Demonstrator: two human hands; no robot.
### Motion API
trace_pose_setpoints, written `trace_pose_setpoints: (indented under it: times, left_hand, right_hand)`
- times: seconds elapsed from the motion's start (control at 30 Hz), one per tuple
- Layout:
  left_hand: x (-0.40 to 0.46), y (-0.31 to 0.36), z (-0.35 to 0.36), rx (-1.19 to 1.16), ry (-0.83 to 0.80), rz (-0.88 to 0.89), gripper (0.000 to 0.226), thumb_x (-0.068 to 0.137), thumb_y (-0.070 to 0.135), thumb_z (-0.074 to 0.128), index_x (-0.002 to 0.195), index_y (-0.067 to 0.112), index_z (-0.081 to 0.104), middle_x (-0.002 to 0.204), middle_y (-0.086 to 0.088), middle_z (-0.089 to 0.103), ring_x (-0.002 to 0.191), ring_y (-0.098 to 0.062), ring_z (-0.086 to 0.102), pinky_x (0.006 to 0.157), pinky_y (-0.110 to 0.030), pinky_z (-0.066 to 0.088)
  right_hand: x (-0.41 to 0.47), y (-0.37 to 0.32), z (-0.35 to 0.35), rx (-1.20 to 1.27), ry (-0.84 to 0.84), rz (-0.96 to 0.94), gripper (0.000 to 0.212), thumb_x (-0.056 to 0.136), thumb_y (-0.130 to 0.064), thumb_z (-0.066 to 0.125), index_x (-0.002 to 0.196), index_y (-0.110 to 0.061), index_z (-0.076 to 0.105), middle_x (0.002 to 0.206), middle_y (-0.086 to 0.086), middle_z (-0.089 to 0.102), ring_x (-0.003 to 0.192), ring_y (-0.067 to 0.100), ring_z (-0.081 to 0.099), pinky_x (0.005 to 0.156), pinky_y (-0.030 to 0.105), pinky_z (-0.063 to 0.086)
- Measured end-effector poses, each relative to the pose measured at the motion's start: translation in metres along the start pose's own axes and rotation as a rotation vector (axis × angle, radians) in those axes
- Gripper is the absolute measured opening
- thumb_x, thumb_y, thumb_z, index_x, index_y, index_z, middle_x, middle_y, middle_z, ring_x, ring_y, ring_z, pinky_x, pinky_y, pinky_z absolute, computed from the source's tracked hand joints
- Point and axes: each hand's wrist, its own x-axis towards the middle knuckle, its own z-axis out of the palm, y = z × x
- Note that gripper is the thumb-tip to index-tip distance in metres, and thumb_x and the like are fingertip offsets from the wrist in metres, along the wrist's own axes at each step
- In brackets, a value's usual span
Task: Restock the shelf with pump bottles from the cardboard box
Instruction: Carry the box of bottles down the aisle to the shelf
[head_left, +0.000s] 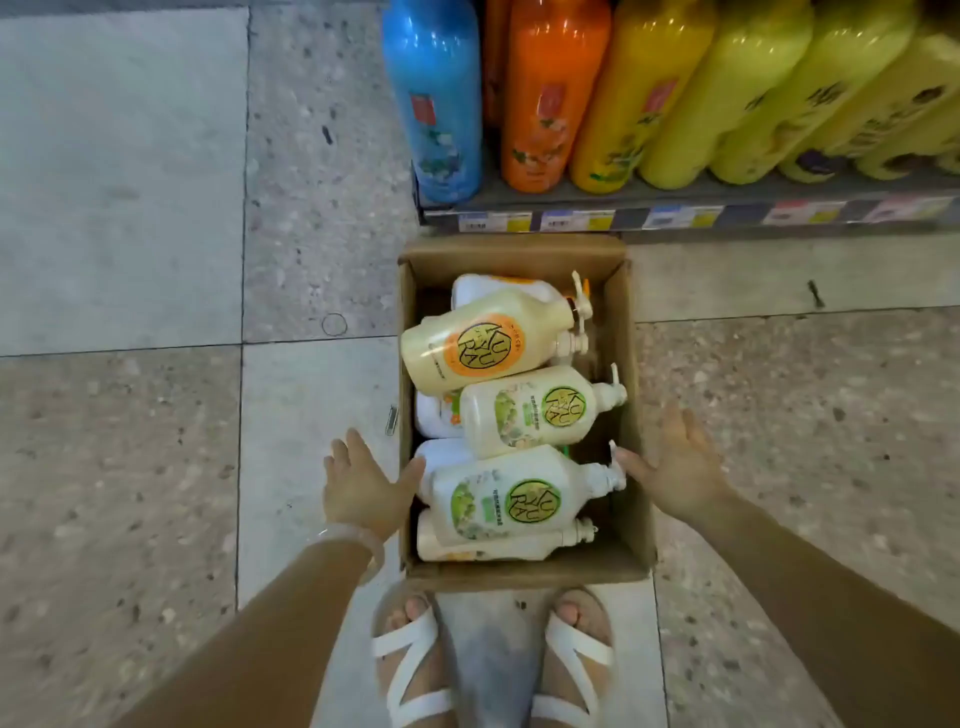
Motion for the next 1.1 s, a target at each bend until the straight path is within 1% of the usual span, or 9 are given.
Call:
trace_pose_setpoints:
  times: [0.13, 0.2, 0.27, 0.4, 0.53, 0.77, 0.87, 0.97, 1.1]
  left_hand:
    - [0.046, 0.016, 0.017, -0.323, -0.041, -0.004, 0.088, 0.086, 0.028, 0.064, 0.149, 0.007, 0.007, 0.156, -0.012, 0.019, 0.145, -0.028, 0.018, 0.116, -0.043, 0.023]
    - [0.062, 0.025, 0.027, -0.401, -0.041, -0.058, 0.074, 0.080, 0.022, 0.068, 0.142, 0.009, 0.030, 0.135, -0.012, 0.050, 0.129, -0.033, 0.045, 0.104, -0.044, 0.040]
    - [0.072, 0.029, 0.031, -0.444, -0.021, -0.086, 0.063, 0.067, 0.025, 0.075, 0.123, 0.007, 0.050, 0.105, -0.010, 0.061, 0.105, -0.033, 0.058, 0.087, -0.043, 0.049]
    - [0.075, 0.027, 0.036, -0.591, -0.053, -0.107, 0.046, 0.074, 0.015, 0.070, 0.116, 0.013, 0.054, 0.095, -0.004, 0.061, 0.097, -0.028, 0.058, 0.080, -0.038, 0.046]
    - [0.076, 0.018, 0.040, -0.586, -0.055, -0.103, 0.042, 0.083, 0.010, 0.054, 0.123, 0.021, 0.051, 0.105, -0.007, 0.063, 0.098, -0.028, 0.057, 0.089, -0.042, 0.048]
    - [0.081, 0.017, 0.047, -0.310, 0.101, -0.031, 0.050, 0.081, -0.006, 0.041, 0.126, 0.012, 0.051, 0.090, -0.007, 0.057, 0.083, -0.027, 0.050, 0.075, -0.033, 0.041]
    - [0.083, 0.015, 0.044, -0.204, 0.106, 0.008, 0.035, 0.081, -0.007, 0.043, 0.113, 0.003, 0.054, 0.081, -0.007, 0.053, 0.079, -0.027, 0.047, 0.070, -0.031, 0.037]
    - [0.083, 0.011, 0.040, -0.168, 0.094, 0.052, 0.015, 0.080, -0.007, 0.045, 0.081, 0.008, 0.049, 0.067, -0.001, 0.046, 0.075, -0.028, 0.046, 0.065, -0.030, 0.033]
    - [0.081, 0.004, 0.036, -0.175, 0.107, 0.106, 0.032, 0.079, -0.007, 0.046, 0.063, 0.019, 0.037, 0.064, -0.002, 0.046, 0.068, -0.028, 0.046, 0.056, -0.029, 0.031]
  right_hand:
    - [0.042, 0.006, 0.006, 0.203, -0.037, 0.021, 0.100, 0.080, -0.041, 0.070, 0.150, -0.008, 0.005, 0.157, 0.015, 0.015, 0.143, 0.033, 0.021, 0.115, 0.048, 0.026]
    - [0.055, 0.010, 0.011, 0.355, -0.095, 0.066, 0.106, 0.074, -0.034, 0.077, 0.150, -0.012, 0.007, 0.155, 0.014, 0.024, 0.140, 0.032, 0.030, 0.112, 0.048, 0.031]
    - [0.066, 0.014, 0.015, 0.412, -0.137, 0.118, 0.104, 0.068, -0.036, 0.082, 0.148, -0.016, 0.018, 0.149, 0.013, 0.037, 0.133, 0.031, 0.041, 0.107, 0.048, 0.039]
    - [0.081, 0.010, 0.025, 0.388, -0.101, 0.136, 0.068, 0.072, -0.035, 0.078, 0.127, -0.008, 0.049, 0.117, 0.011, 0.060, 0.105, 0.027, 0.058, 0.091, 0.042, 0.050]
    - [0.089, 0.006, 0.027, 0.322, -0.016, 0.182, 0.046, 0.083, -0.031, 0.066, 0.122, -0.008, 0.052, 0.113, 0.016, 0.063, 0.102, 0.034, 0.060, 0.087, 0.043, 0.051]
    - [0.094, -0.004, 0.031, 0.127, -0.003, 0.184, 0.032, 0.087, -0.029, 0.061, 0.104, -0.002, 0.056, 0.094, 0.020, 0.062, 0.086, 0.035, 0.060, 0.068, 0.034, 0.045]
    - [0.092, -0.004, 0.029, 0.093, 0.002, 0.176, 0.015, 0.087, -0.019, 0.059, 0.084, -0.006, 0.053, 0.081, 0.015, 0.058, 0.073, 0.030, 0.055, 0.062, 0.031, 0.043]
    - [0.091, -0.001, 0.027, 0.143, 0.008, 0.141, 0.013, 0.085, -0.010, 0.058, 0.079, 0.001, 0.059, 0.078, 0.022, 0.062, 0.071, 0.033, 0.057, 0.062, 0.034, 0.046]
    - [0.079, 0.002, 0.023, 0.154, 0.050, 0.076, 0.015, 0.083, -0.007, 0.058, 0.082, 0.007, 0.064, 0.078, 0.024, 0.064, 0.067, 0.032, 0.057, 0.055, 0.031, 0.042]
